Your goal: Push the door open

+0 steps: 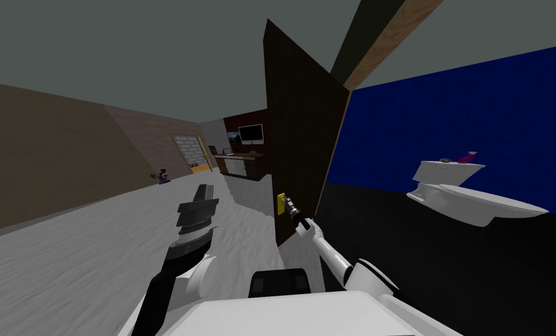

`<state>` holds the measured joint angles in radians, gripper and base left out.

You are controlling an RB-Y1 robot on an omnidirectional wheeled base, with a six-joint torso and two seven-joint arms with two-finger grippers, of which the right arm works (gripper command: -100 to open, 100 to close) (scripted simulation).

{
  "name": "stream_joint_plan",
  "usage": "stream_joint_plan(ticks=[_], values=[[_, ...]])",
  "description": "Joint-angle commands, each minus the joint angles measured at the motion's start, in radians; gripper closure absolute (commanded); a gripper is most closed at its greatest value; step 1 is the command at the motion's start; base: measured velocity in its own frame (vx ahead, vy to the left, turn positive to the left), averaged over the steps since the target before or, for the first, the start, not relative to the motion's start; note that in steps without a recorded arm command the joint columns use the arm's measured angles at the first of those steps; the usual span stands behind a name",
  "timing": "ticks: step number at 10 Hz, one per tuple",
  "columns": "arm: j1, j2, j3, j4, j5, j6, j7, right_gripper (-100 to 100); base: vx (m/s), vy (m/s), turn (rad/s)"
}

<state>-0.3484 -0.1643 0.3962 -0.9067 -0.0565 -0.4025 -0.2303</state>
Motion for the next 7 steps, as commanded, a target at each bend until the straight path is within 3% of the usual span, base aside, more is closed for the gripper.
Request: stream_joint_plan(ticks=[1, 7], values=[[-0.006, 0.009, -0.026, 0.008, -0.002, -0.006, 0.012, 100, 0.139, 0.173, -0.059], [-0.014, 0.023, -0.104, 0.04, -0.009, -0.008, 0.046, 100, 0.127, 0.164, -0.05]])
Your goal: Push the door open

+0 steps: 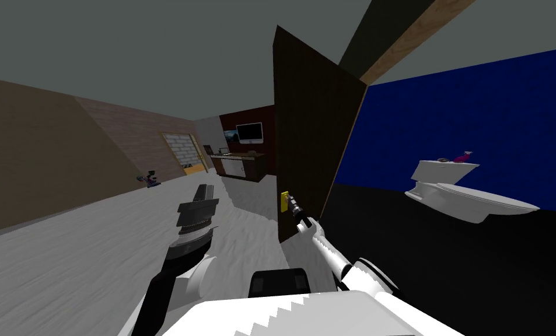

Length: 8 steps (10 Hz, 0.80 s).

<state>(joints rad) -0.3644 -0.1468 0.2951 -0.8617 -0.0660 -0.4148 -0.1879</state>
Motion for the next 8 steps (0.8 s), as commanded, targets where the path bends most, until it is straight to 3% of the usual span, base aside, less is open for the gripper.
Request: stream_joint_plan(ticks=[1, 4, 8], values=[[0.0, 0.0, 0.0, 0.0, 0.0, 0.0, 0.0, 100, 0.049, 0.058, -0.04], [-0.003, -0.002, -0.04, 0.011, -0.006, -0.001, 0.015, 100, 0.113, 0.114, -0.053], [-0.007, -0.002, -0.091, 0.027, -0.014, -0.002, 0.035, 100, 0.148, 0.168, -0.063]])
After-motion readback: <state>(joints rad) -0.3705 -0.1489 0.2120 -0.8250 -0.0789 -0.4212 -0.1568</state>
